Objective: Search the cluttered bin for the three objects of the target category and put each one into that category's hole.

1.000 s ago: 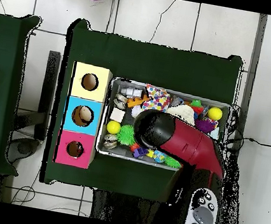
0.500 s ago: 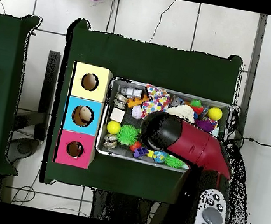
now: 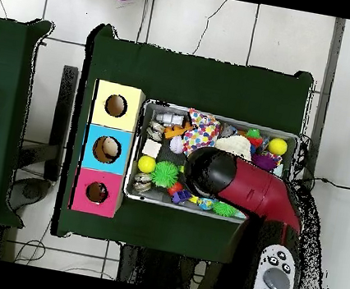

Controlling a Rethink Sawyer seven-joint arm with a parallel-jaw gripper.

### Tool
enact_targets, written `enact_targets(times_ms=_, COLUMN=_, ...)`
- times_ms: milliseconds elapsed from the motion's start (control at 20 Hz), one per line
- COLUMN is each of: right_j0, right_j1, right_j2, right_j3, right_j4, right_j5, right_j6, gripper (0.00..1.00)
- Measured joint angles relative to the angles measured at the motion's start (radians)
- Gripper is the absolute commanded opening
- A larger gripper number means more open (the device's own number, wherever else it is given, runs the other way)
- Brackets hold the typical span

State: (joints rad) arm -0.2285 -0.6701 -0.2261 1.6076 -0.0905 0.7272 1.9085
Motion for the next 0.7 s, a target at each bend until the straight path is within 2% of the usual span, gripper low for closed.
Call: enact_targets(times_ms=700, right_j0=-0.031, right_j1=0.029, right_j2=0.003, right_j3=-0.015, right_j4=-0.066, right_j5=-0.010, right_j6=0.000, gripper=1.00)
